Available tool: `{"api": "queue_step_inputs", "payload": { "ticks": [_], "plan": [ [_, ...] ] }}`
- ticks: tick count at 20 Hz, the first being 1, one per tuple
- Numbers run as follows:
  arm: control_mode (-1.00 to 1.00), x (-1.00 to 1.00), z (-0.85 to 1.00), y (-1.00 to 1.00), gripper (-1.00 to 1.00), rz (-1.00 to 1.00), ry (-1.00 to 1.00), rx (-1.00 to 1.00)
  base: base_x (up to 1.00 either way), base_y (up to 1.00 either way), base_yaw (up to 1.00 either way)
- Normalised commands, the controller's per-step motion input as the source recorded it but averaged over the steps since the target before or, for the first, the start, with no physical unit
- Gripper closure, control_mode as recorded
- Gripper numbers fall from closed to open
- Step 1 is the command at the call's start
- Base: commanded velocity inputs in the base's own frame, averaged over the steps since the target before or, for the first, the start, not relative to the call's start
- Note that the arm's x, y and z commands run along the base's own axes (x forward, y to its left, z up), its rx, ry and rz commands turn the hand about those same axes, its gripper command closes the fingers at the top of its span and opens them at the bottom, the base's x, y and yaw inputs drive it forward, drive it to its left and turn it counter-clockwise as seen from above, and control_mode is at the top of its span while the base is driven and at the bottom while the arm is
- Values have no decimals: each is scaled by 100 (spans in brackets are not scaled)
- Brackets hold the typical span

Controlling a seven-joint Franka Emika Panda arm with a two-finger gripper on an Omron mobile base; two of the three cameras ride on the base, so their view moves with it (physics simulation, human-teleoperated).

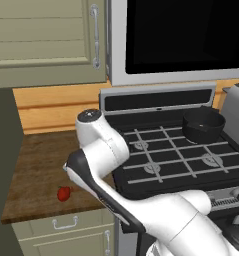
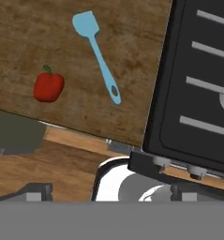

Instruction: Put the bell pepper and garlic in the pot. Retrieve the spatula and lightly stir the vegetables in the pot.

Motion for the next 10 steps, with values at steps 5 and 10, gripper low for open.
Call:
{"api": "queue_step_inputs", "payload": {
  "ticks": [5,10],
  "plan": [
    [-100,4,-42,54,-100,-3,7,2,0,0,0],
    [-100,2,-53,31,-100,-1,0,5,0,0,0]
  ]
}}
